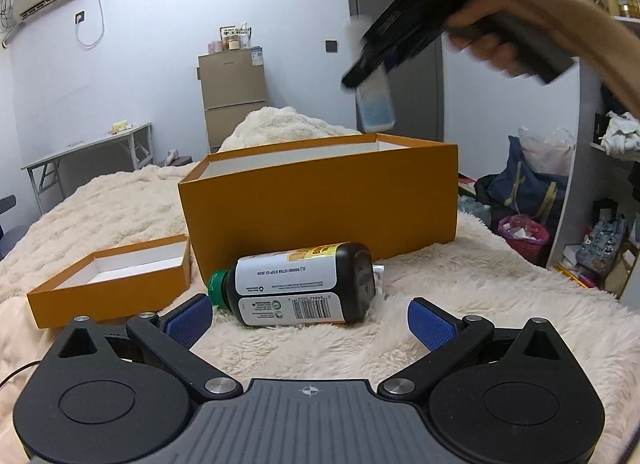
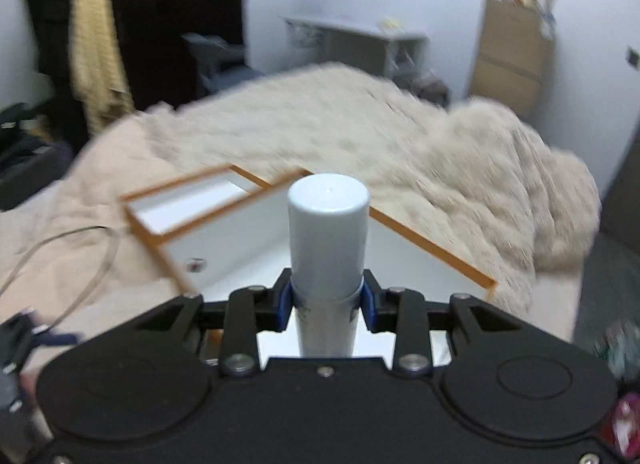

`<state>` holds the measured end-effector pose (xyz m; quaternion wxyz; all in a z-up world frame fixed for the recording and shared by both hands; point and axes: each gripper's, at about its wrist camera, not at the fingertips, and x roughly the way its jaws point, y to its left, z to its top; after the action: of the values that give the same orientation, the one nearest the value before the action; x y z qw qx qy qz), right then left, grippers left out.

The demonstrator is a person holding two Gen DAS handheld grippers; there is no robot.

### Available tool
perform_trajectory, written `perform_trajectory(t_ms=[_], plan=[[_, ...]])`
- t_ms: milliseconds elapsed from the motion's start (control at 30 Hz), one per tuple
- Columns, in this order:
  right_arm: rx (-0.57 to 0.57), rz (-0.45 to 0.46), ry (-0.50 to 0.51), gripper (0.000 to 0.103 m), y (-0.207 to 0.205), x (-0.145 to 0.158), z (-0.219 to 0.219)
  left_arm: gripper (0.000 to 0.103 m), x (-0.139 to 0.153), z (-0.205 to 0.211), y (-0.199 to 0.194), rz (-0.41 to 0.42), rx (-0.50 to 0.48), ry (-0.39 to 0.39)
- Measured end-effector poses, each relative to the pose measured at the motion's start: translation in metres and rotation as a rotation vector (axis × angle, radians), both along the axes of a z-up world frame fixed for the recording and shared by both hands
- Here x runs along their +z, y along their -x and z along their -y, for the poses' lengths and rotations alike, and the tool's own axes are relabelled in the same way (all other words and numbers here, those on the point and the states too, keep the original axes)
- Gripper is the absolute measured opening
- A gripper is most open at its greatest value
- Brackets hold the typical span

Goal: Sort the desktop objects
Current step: 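Lift the white spray can with the right gripper into the orange box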

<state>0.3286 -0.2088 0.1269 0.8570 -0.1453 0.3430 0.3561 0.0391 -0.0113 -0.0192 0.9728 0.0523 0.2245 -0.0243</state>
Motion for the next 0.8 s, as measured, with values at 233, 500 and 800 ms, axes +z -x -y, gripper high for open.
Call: perform_trajectory(t_ms=[233,500,800], plan=[[-0.042,-0.117,0.191,0.032,-0.035,-0.078,-0.036,0.103,-0.001,0.002,0.000,-0.009,0.000,-0.006],[-0.064,-0.091,0.435,0.032,-0.037,-0.122,-0.063,0.103,-0.001,0.002,0.002,-0.016,-0.001,-0.009],[-0.068,-0.135,0.678,0.033,-0.051,-0.162,-0.078,0.103,-0.004,0.003,0.000,-0.040,-0.012,-0.016]])
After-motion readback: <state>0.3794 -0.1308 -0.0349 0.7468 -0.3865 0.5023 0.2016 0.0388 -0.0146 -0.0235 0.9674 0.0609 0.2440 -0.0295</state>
